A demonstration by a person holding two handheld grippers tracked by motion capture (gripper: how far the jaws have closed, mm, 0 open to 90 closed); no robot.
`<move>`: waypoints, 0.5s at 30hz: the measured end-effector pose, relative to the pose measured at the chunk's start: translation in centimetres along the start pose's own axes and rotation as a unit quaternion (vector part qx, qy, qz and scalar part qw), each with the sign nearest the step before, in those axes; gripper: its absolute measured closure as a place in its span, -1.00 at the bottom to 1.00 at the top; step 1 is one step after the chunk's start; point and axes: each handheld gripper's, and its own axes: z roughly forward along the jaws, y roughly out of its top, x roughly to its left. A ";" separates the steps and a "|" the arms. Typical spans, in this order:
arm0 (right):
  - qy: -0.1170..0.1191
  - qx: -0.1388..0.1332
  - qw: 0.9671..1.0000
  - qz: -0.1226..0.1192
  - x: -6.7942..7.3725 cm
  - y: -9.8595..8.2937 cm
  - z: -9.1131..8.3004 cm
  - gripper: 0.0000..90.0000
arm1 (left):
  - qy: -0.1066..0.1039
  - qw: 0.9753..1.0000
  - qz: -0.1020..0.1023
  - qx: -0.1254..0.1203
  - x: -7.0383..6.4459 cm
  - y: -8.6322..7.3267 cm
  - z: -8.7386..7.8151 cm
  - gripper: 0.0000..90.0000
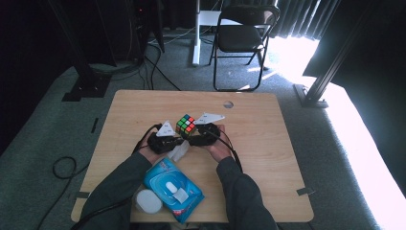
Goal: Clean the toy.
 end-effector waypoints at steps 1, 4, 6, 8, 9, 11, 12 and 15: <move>-0.001 0.000 1.000 0.000 0.0 0.0 0.0 -0.24 | 0.008 1.000 -0.006 -0.002 0.2 -0.1 -0.1 0.93; 0.000 -0.001 1.000 0.003 -0.1 -0.2 -0.1 -0.24 | 0.025 0.999 -0.023 -0.005 1.0 -0.4 -0.3 0.93; 0.000 0.001 1.000 0.003 -0.1 -0.4 -0.1 -0.24 | 0.037 0.999 -0.035 -0.004 1.5 -0.7 -0.5 0.93; -0.001 0.003 1.000 0.003 -0.2 -0.6 -0.1 -0.24 | 0.042 0.998 -0.046 -0.006 2.0 -0.9 -0.8 0.93; -0.001 0.007 1.000 0.002 -0.2 -0.7 -0.1 -0.24 | 0.042 0.998 -0.049 -0.008 2.1 -0.9 -0.8 0.93; -0.002 0.012 1.000 -0.001 -0.3 -0.8 0.0 -0.24 | 0.040 0.998 -0.047 -0.008 2.1 -0.9 -0.9 0.93; -0.002 0.012 1.000 0.000 -0.3 -0.9 0.1 -0.24 | 0.039 0.998 -0.046 -0.007 2.0 -0.9 -0.9 0.93; -0.003 0.011 1.000 0.002 -0.2 -0.7 0.1 -0.24 | 0.039 0.998 -0.042 -0.006 1.8 -0.7 -0.8 0.93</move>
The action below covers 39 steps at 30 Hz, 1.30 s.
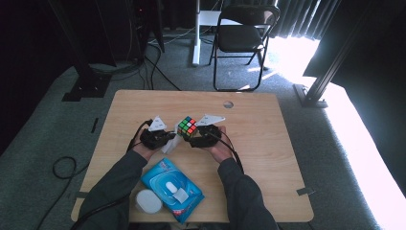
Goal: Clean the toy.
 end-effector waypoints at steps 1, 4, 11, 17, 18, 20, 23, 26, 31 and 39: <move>-0.001 0.000 1.000 0.000 0.0 0.0 0.0 -0.24 | -0.003 1.000 -0.002 -0.002 0.1 0.0 0.0 0.93; 0.000 -0.004 1.000 0.002 -0.1 0.1 -0.1 -0.24 | -0.007 1.000 0.001 -0.001 0.0 0.0 0.0 0.93; 0.003 -0.012 1.000 0.006 0.0 0.5 0.0 -0.24 | -0.031 0.999 0.018 0.001 -1.0 0.2 0.5 0.93; 0.003 -0.016 1.000 0.008 0.1 0.8 0.1 -0.24 | -0.058 0.998 0.038 0.001 -2.0 0.5 0.7 0.93; 0.003 -0.017 1.000 0.009 0.1 0.9 0.2 -0.24 | -0.063 0.997 0.043 0.002 -2.1 0.5 0.7 0.93; 0.004 -0.018 1.000 0.011 0.2 0.9 0.2 -0.24 | -0.068 0.997 0.047 0.001 -2.3 0.6 0.8 0.93; 0.005 -0.020 1.000 0.016 0.1 0.9 0.3 -0.24 | -0.069 0.996 0.047 0.001 -2.2 0.5 0.8 0.93; 0.006 -0.016 1.000 0.016 0.1 0.8 0.3 -0.24 | -0.059 0.997 0.040 -0.002 -1.9 0.3 0.8 0.93; 0.005 -0.012 1.000 0.018 -0.2 0.3 0.0 -0.24 | -0.044 0.999 -0.004 -0.018 -0.3 -0.3 0.2 0.93; -0.003 0.005 1.000 0.023 -0.4 -1.1 0.5 -0.24 | -0.017 0.996 -0.071 -0.052 2.7 -1.6 -1.9 0.93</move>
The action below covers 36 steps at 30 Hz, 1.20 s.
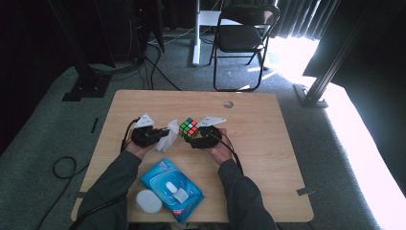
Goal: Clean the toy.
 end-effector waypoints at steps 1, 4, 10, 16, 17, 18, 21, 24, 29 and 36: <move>-0.003 0.001 1.000 0.003 0.0 -0.1 0.2 -0.24 | 0.000 1.000 0.000 0.000 0.0 0.0 0.0 0.93; -0.019 0.012 1.000 -0.001 0.3 -0.4 0.7 -0.24 | 0.004 1.000 -0.006 -0.003 0.2 -0.4 -0.4 0.93; -0.047 0.038 0.998 -0.009 0.9 -1.0 2.2 -0.24 | 0.012 1.000 0.001 0.010 0.0 -1.0 -0.3 0.93; -0.064 0.056 0.996 0.000 0.8 -1.6 3.5 -0.24 | 0.009 1.000 -0.005 0.016 -0.3 -1.8 0.1 0.93; -0.066 0.058 0.996 0.003 0.8 -1.7 3.7 -0.24 | 0.009 1.000 -0.004 0.021 -0.4 -2.0 0.4 0.93; -0.068 0.060 0.996 0.005 0.8 -1.8 3.9 -0.24 | 0.009 1.000 -0.005 0.023 -0.5 -2.1 0.5 0.93; -0.075 0.065 0.995 0.006 0.8 -2.0 4.3 -0.24 | 0.009 1.000 -0.003 0.027 -0.6 -2.2 0.7 0.93; -0.083 0.071 0.994 0.001 0.9 -2.2 4.8 -0.24 | 0.008 1.000 -0.001 0.029 -0.8 -2.2 0.9 0.93; -0.094 0.078 0.992 0.011 0.9 -2.5 5.4 -0.24 | 0.008 0.999 0.000 0.031 -0.9 -2.2 1.0 0.93; -0.100 0.085 0.991 0.023 0.9 -3.1 5.7 -0.24 | 0.010 0.999 0.001 0.035 -0.9 -2.3 1.1 0.93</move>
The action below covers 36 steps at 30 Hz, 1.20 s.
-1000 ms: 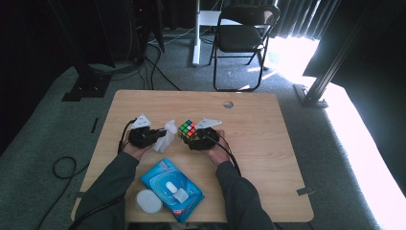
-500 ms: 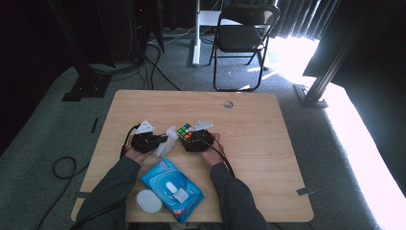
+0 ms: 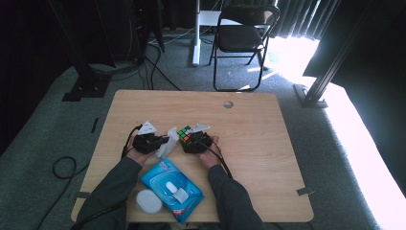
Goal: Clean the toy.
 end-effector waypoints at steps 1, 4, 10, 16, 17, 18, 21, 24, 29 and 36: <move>-0.001 0.000 1.000 0.005 -0.1 -0.1 0.1 -0.24 | 0.000 1.000 0.001 0.000 0.0 0.0 0.0 0.93; -0.004 0.000 1.000 0.018 -0.3 -0.2 0.0 -0.24 | -0.001 1.000 0.000 0.001 -0.1 0.0 0.1 0.93; -0.004 0.006 1.000 0.016 -0.2 -0.3 -0.1 -0.24 | -0.002 1.000 0.001 0.001 -0.1 0.0 0.2 0.93; 0.008 -0.005 1.000 0.018 -0.1 -0.4 -1.1 -0.38 | -0.001 1.000 0.001 0.000 -0.1 0.1 0.1 0.92; 0.011 -0.010 1.000 0.014 -0.1 -0.4 -1.4 -0.40 | 0.000 1.000 0.000 -0.001 -0.1 0.1 0.1 0.92; 0.012 -0.012 1.000 0.010 0.0 -0.3 -1.7 -0.42 | 0.000 1.000 0.000 -0.001 -0.1 0.1 0.1 0.92; 0.019 -0.019 1.000 -0.002 0.0 -0.1 -2.4 -0.40 | 0.002 1.000 0.000 -0.001 0.0 0.1 0.1 0.92; 0.030 -0.038 0.999 -0.012 -0.1 0.2 -3.6 -0.37 | 0.004 1.000 -0.002 0.001 0.0 0.0 0.2 0.92; 0.029 -0.061 0.998 -0.012 -0.5 0.8 -4.5 -0.19 | 0.002 1.000 -0.002 0.006 -0.1 -0.1 0.4 0.92; 0.014 -0.078 0.996 0.031 -1.9 1.8 -4.9 0.29 | -0.002 1.000 0.003 0.011 -0.3 0.1 0.6 0.92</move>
